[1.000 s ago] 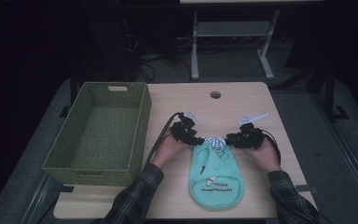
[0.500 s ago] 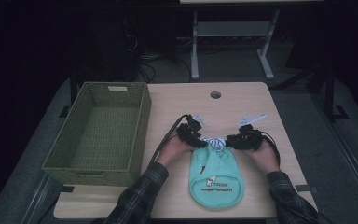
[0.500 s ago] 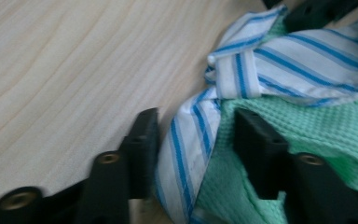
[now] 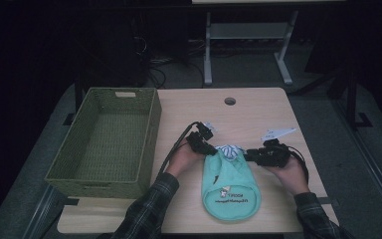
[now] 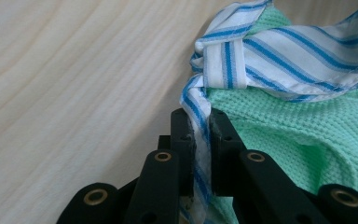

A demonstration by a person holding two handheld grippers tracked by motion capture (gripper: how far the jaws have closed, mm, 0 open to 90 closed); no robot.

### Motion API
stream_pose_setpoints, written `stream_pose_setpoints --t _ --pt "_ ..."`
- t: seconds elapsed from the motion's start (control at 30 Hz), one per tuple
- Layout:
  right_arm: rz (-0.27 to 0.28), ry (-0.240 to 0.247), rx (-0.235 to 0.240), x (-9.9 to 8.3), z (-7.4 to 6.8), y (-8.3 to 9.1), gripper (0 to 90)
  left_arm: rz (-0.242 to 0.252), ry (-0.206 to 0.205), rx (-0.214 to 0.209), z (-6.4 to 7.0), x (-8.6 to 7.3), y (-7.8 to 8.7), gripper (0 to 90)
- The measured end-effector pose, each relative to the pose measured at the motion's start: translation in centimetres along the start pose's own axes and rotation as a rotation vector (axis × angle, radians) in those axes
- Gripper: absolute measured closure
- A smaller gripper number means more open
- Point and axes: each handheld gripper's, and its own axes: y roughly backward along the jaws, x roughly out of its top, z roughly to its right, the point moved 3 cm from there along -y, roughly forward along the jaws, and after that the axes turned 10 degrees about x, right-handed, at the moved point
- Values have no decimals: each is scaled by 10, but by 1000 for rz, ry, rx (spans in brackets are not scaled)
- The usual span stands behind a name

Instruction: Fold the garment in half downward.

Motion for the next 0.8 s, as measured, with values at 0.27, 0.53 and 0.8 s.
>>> stream_pose_setpoints --t 0.27,0.53,0.8 --pt "-10 56 49 1 -25 -6 890 42 36 33 -8 3 12 822" --pt "-15 80 82 9 -37 -26 897 98 39 58 -6 8 28 821" --pt "-62 76 76 9 -36 -56 898 130 13 63 -2 13 43 821"
